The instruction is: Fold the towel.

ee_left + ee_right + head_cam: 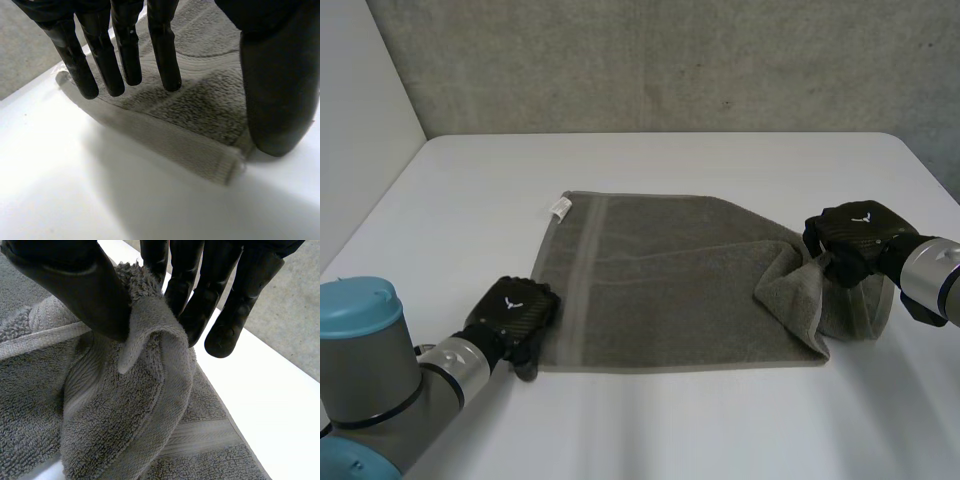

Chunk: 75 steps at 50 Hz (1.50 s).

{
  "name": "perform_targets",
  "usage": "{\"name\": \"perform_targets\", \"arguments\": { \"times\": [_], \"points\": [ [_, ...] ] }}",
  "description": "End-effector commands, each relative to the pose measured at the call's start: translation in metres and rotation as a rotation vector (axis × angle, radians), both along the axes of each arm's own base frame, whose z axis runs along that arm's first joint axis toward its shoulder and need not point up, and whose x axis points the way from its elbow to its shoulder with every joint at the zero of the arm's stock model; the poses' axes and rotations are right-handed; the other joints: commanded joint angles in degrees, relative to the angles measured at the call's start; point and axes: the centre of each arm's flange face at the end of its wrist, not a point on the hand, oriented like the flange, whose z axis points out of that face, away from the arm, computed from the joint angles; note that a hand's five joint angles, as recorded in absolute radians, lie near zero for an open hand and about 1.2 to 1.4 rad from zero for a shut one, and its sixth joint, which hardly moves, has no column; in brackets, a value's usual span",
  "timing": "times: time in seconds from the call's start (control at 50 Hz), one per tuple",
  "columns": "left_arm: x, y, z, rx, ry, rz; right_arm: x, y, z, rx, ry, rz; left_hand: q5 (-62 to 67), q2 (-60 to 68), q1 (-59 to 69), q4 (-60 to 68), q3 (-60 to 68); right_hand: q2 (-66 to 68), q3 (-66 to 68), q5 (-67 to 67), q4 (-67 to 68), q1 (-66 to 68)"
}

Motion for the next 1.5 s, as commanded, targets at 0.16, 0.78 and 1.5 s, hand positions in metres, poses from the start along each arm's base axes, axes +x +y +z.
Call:
{"name": "perform_targets", "arguments": {
  "times": [0.16, 0.78, 1.5],
  "points": [
    [-0.006, -0.015, -0.001, -0.024, 0.004, 0.012, 0.001, 0.002, -0.002, 0.009, 0.001, 0.003, 0.3, -1.1, -0.4, -1.3, -1.7, 4.0, 4.8, 4.1, 3.0, 4.3],
    [0.009, -0.03, 0.064, -0.158, 0.141, 0.108, -0.007, -0.001, 0.032, -0.098, -0.011, -0.022, 50.7, 49.3, 50.1, 49.1, 48.8, 4.0, 4.8, 4.1, 3.0, 4.3],
    [0.02, -0.161, 0.169, -0.272, 0.519, 0.21, -0.008, -0.064, 0.127, -0.588, -0.047, 0.015, 50.7, 49.3, 50.1, 49.1, 48.8, 4.0, 4.8, 4.1, 3.0, 4.3]
  ]
}}
